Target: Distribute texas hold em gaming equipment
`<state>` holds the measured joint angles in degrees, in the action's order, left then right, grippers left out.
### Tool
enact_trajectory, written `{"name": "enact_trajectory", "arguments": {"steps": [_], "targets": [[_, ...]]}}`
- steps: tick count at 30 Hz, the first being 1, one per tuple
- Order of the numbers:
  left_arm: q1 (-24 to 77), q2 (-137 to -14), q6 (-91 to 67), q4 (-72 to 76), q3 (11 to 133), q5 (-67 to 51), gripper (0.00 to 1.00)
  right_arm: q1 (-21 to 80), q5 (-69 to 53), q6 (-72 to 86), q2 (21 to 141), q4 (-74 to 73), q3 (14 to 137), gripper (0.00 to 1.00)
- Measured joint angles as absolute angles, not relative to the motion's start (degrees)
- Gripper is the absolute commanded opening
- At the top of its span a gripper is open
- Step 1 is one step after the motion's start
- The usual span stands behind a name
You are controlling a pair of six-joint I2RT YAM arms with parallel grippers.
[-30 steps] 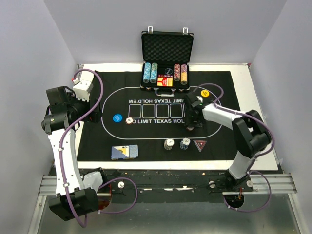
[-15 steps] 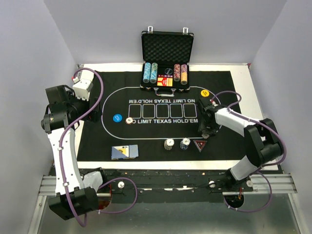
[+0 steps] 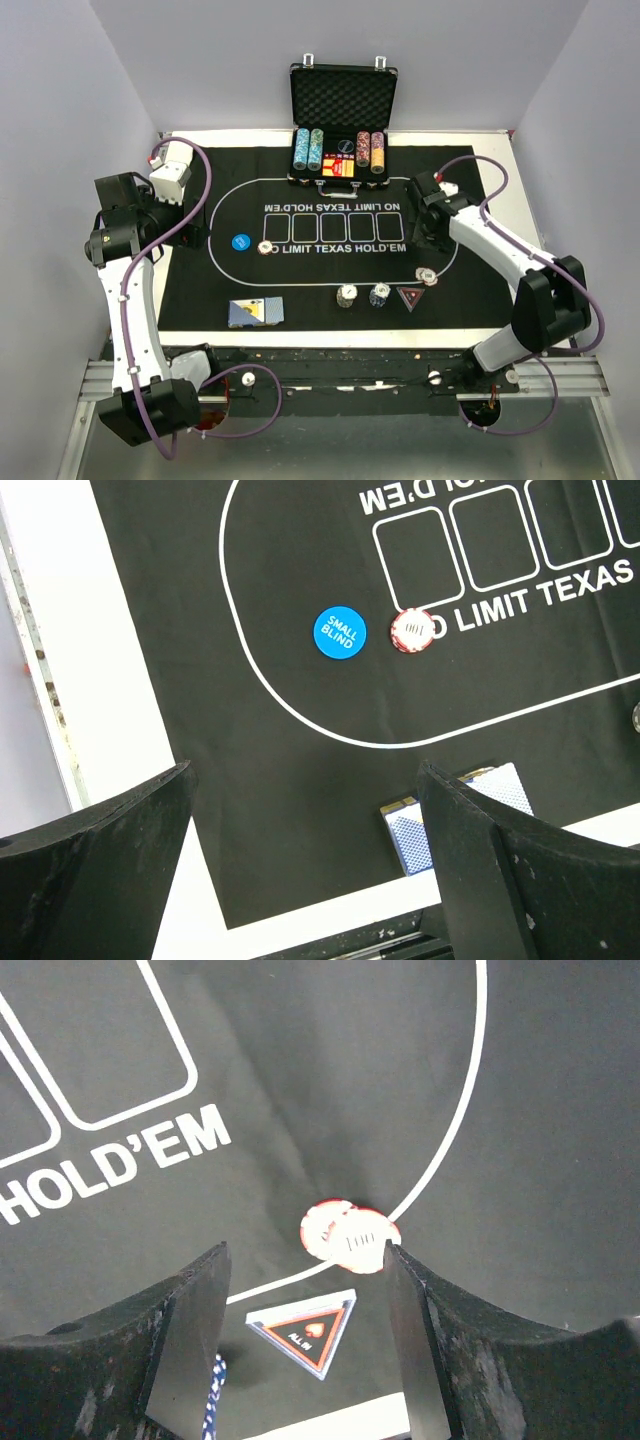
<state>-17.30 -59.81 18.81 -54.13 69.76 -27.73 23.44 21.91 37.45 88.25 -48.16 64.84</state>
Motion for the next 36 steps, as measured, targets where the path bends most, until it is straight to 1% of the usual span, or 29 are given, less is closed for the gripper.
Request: {"name": "enact_trajectory", "arguments": {"steps": [5, 8, 12, 15, 18, 22, 27, 33, 36], "targets": [[-17.3, -59.8, 18.6, -54.3, 70.2, -27.7, 0.99, 24.8, 21.9, 37.2, 88.2, -47.5, 64.5, 0.72], [-17.3, -59.8, 18.6, -54.4, 70.6, -27.7, 0.99, 27.0, 21.9, 37.0, 87.9, -47.4, 62.3, 0.75], [-17.3, -59.8, 18.5, -54.6, 70.7, -27.7, 0.99, 37.2, 22.1, 36.1, 87.5, -47.0, 64.3, 0.77], [-17.3, -59.8, 18.3, -54.6, 70.7, -27.7, 0.99, 44.8, 21.5, 34.6, 87.5, -45.8, 68.7, 0.81], [-17.3, -59.8, 18.2, -54.6, 70.7, -27.7, 0.99, 49.5, 19.8, 32.8, 87.5, -43.9, 72.1, 0.84], [-17.3, -59.8, 18.1, -54.6, 70.7, -27.7, 0.99, 52.9, 18.2, 31.0, 88.5, -43.5, 73.3, 0.85], [-17.3, -59.7, 18.0, -54.6, 70.7, -27.7, 0.99, 56.0, 17.0, 30.0, 92.8, -43.7, 73.3, 0.85], [-17.3, -59.6, 18.0, -54.6, 70.7, -27.7, 0.99, 57.8, 16.4, 30.2, 96.4, -44.1, 73.3, 0.84], [-17.3, -59.5, 18.0, -54.6, 70.7, -27.7, 0.99, 58.1, 16.2, 30.4, 96.9, -44.2, 73.3, 0.82]]}}
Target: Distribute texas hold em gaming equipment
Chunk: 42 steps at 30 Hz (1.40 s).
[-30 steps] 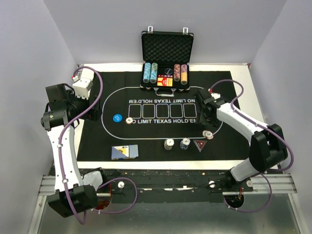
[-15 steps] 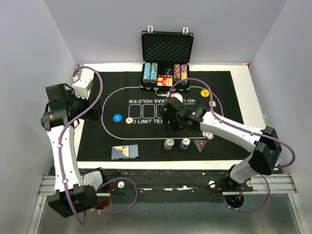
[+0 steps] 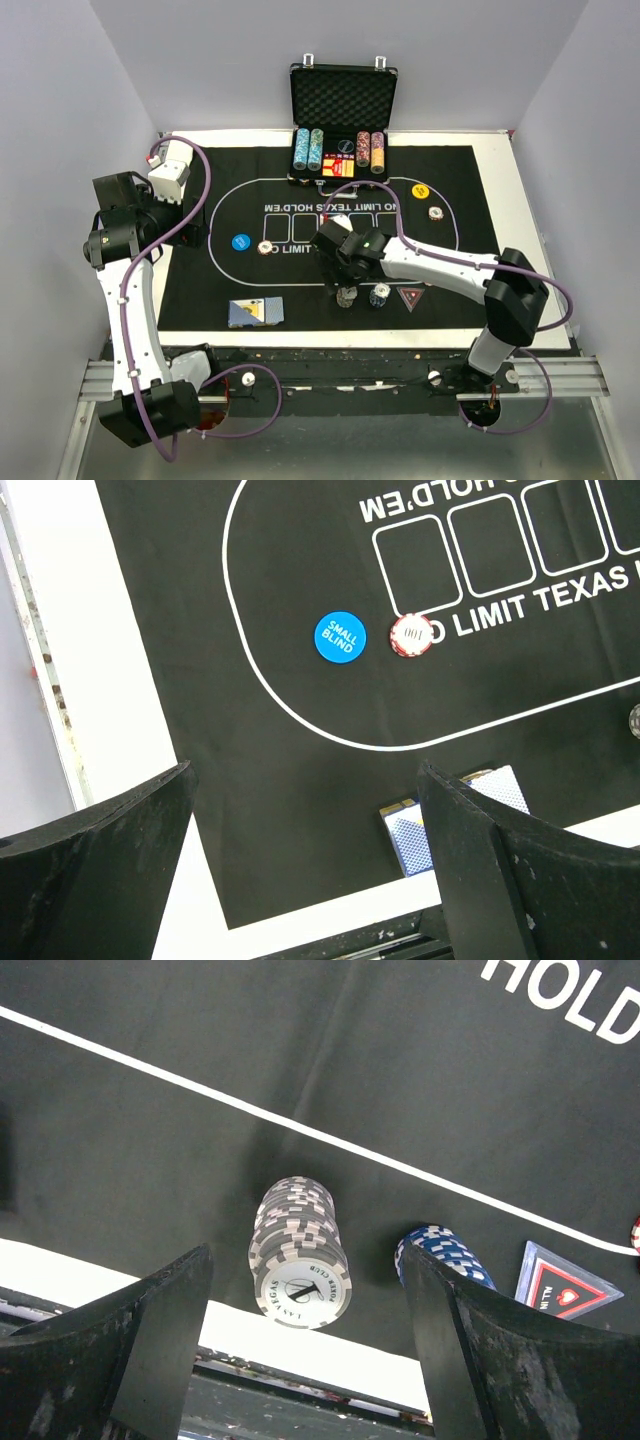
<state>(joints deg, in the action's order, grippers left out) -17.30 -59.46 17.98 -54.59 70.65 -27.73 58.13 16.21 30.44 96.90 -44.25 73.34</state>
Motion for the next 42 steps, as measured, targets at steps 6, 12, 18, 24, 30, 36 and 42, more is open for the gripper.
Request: {"name": "enact_trajectory", "arguments": {"steps": [6, 12, 18, 24, 30, 36, 42], "targets": [[-17.3, -59.3, 18.0, -54.6, 70.7, -27.7, 0.99, 58.3, 15.9, 31.2, 97.7, -44.3, 72.9, 0.76], [-17.3, -59.2, 18.0, -54.6, 70.7, -27.7, 0.99, 58.5, 15.6, 32.2, 98.8, -44.2, 71.8, 0.66], [-17.3, -59.1, 18.0, -54.6, 70.7, -27.7, 0.99, 58.5, 15.4, 33.4, 99.2, -44.2, 71.2, 0.54], [-17.3, -58.5, 18.0, -54.6, 70.7, -27.7, 0.99, 58.5, 15.4, 34.1, 99.2, -44.2, 71.2, 0.49], [-17.3, -58.2, 18.0, -54.6, 70.7, -27.7, 0.99, 58.5, 15.3, 34.1, 99.2, -44.8, 71.7, 0.45], [-17.3, -58.2, 18.0, -54.6, 70.7, -27.7, 0.99, 58.5, 15.0, 34.0, 99.2, -46.0, 75.5, 0.43], [-17.3, -58.2, 18.0, -54.6, 70.7, -27.7, 0.99, 58.5, 14.6, 32.7, 100.6, -46.6, 82.7, 0.43]]}}
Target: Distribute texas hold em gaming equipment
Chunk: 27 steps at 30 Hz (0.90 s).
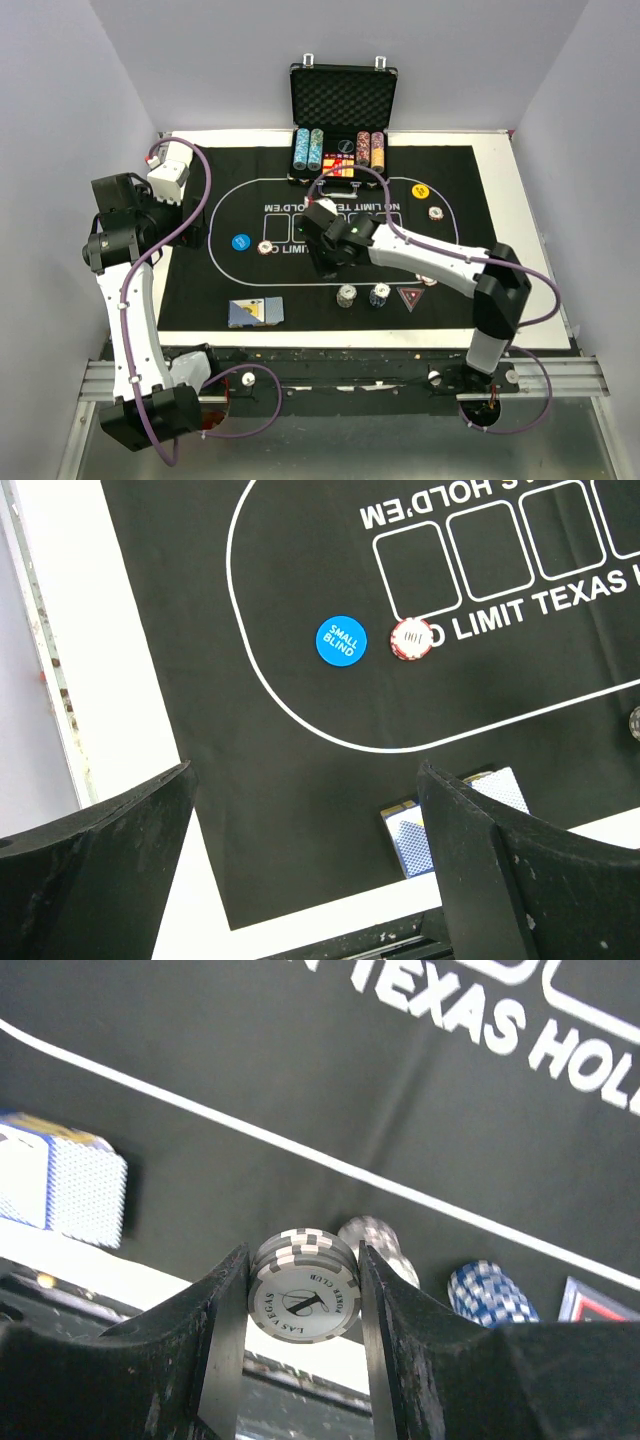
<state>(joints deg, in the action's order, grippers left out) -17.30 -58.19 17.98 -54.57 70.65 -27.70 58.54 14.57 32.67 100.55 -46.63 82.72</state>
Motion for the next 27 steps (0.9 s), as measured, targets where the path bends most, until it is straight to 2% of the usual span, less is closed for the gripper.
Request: {"name": "enact_trajectory", "arguments": {"steps": [4, 14, 25, 27], "targets": [[-17.3, -58.9, 17.9, -54.5, 70.7, -27.7, 0.99, 58.5, 14.3, 30.5, 108.3, -46.2, 92.9, 0.42], [-17.3, -61.4, 17.3, -54.5, 70.7, -27.7, 0.99, 58.6, 14.1, 24.7, 136.2, -46.7, 120.8, 0.41], [-17.3, -61.4, 17.3, -54.5, 70.7, -27.8, 0.99, 58.6, 12.3, 23.5, 142.3, -46.8, 126.3, 0.41], [-17.3, -61.4, 17.3, -54.5, 70.7, -27.7, 0.99, 58.5, 12.3, 23.5, 142.9, -46.9, 127.3, 0.46]]}}
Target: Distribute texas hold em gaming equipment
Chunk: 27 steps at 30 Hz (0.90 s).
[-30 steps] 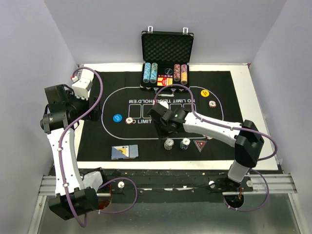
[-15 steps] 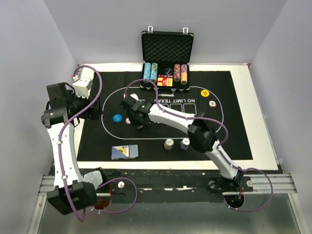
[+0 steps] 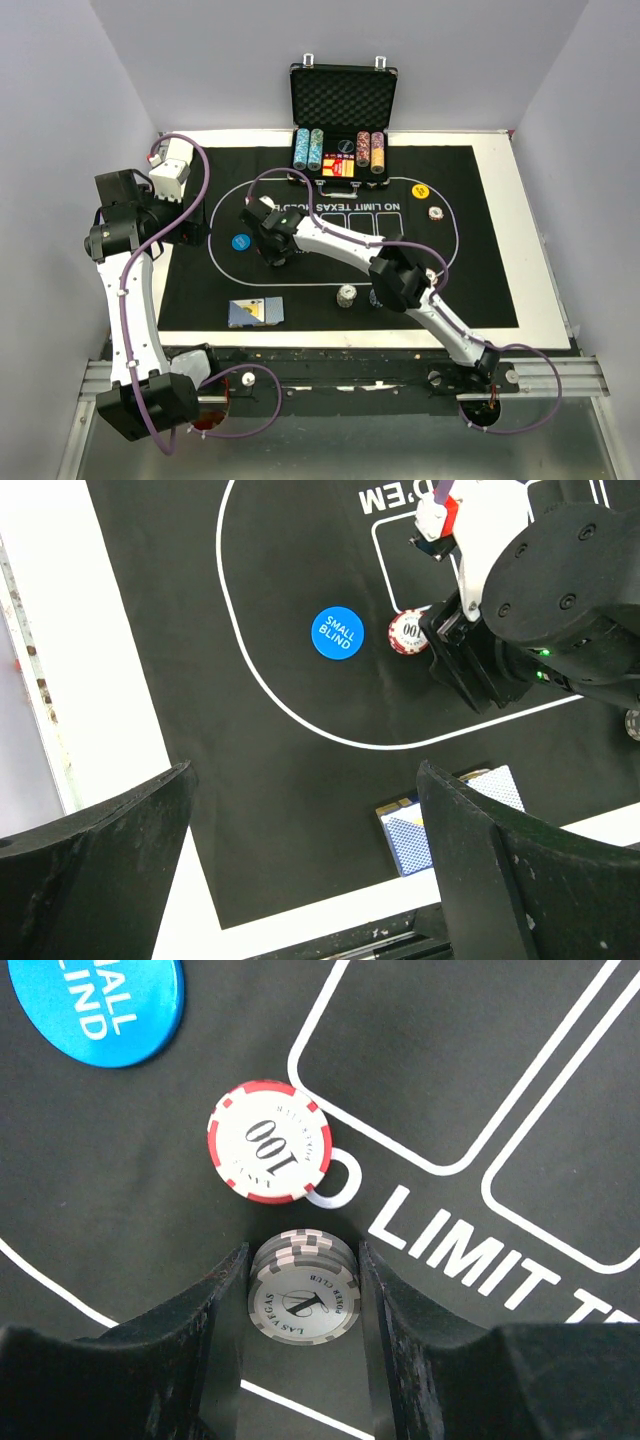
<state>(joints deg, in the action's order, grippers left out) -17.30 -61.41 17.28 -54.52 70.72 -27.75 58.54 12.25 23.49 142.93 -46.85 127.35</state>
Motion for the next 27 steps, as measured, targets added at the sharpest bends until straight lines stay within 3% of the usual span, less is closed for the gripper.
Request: {"name": "enact_trajectory", "arguments": {"steps": [3, 8, 17, 27], "targets": [[-17.3, -61.4, 17.3, -54.5, 70.7, -27.7, 0.99, 58.5, 11.9, 23.3, 144.0, -47.2, 129.1, 0.56], [-17.3, -61.4, 17.3, -54.5, 70.7, -27.7, 0.99, 58.5, 10.5, 22.9, 144.0, -47.2, 129.3, 0.82], [-17.3, -61.4, 17.3, -54.5, 70.7, -27.7, 0.99, 58.3, 12.0, 22.2, 138.7, -48.2, 126.3, 0.88], [-17.3, -61.4, 17.3, -54.6, 70.8, -28.2, 0.99, 57.0, 15.9, 21.4, 110.9, -48.0, 98.3, 0.99]]}}
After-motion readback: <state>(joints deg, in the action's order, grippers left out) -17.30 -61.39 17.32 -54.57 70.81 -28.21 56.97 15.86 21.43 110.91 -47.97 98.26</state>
